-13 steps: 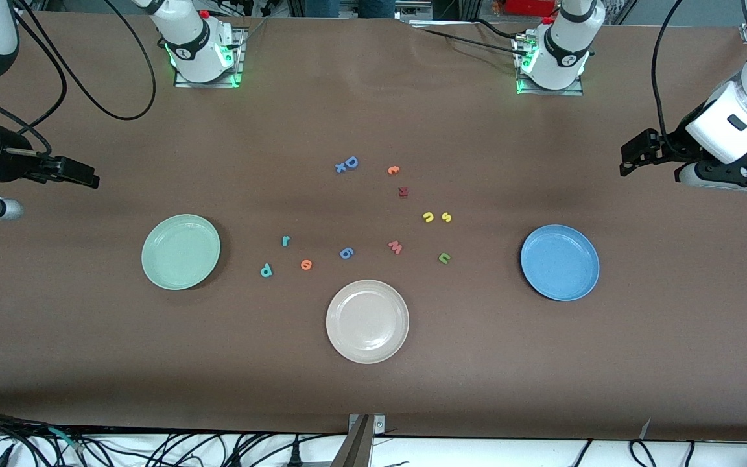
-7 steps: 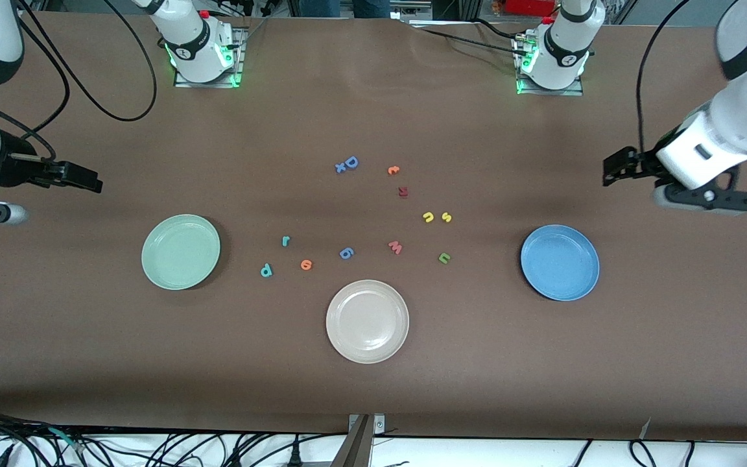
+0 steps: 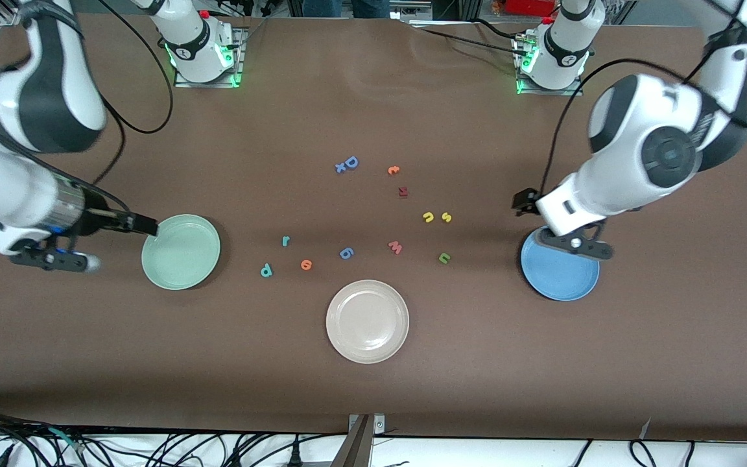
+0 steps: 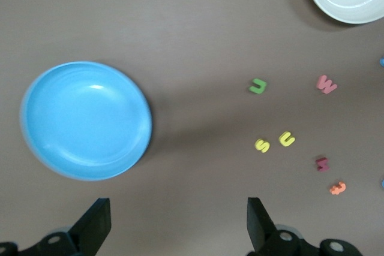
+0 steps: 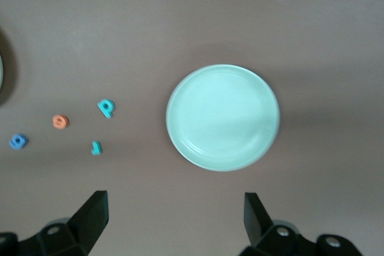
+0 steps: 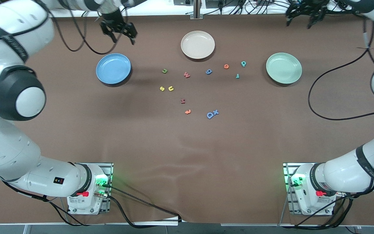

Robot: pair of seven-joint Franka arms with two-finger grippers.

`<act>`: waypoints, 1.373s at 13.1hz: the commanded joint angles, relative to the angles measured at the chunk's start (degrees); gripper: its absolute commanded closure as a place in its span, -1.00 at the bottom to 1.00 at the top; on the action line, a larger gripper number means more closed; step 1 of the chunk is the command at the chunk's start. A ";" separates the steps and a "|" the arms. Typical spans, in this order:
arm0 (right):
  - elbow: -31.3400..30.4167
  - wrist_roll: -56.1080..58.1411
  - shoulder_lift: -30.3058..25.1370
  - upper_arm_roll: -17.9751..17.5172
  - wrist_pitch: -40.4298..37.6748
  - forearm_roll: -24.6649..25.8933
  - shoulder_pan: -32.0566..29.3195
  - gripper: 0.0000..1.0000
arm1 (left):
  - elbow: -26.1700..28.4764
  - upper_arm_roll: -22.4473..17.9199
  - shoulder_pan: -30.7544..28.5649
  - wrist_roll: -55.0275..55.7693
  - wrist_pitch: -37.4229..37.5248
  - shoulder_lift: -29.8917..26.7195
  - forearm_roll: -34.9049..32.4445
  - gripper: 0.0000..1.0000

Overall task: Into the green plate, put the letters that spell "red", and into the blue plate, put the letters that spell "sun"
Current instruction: 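Grasp the green u and teal d with the left and right grippers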

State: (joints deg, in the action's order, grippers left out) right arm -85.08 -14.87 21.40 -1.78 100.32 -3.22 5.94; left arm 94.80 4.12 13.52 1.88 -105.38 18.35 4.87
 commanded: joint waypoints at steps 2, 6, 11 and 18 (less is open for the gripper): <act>0.62 -2.26 5.74 0.11 6.80 -0.74 3.45 -1.00 | -1.55 -0.61 4.05 0.58 -6.13 5.10 1.19 -1.00; 0.62 -9.89 11.81 0.11 17.33 -0.30 8.02 -1.00 | -1.55 -0.61 7.31 0.58 -16.32 12.74 0.49 -1.00; -2.26 -17.99 16.31 0.11 30.00 0.49 10.75 -1.00 | -1.46 -0.52 9.86 0.75 -26.96 20.04 -0.39 -1.00; -10.54 -31.67 17.44 0.47 42.06 8.90 13.92 -1.00 | -0.67 -0.78 13.37 0.75 -32.25 24.80 -0.83 -1.00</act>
State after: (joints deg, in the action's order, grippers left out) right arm -94.24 -40.30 38.72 -1.88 140.34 1.51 18.66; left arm 94.75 4.10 25.63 2.28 -136.74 41.70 4.84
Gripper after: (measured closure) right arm 0.000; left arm 0.000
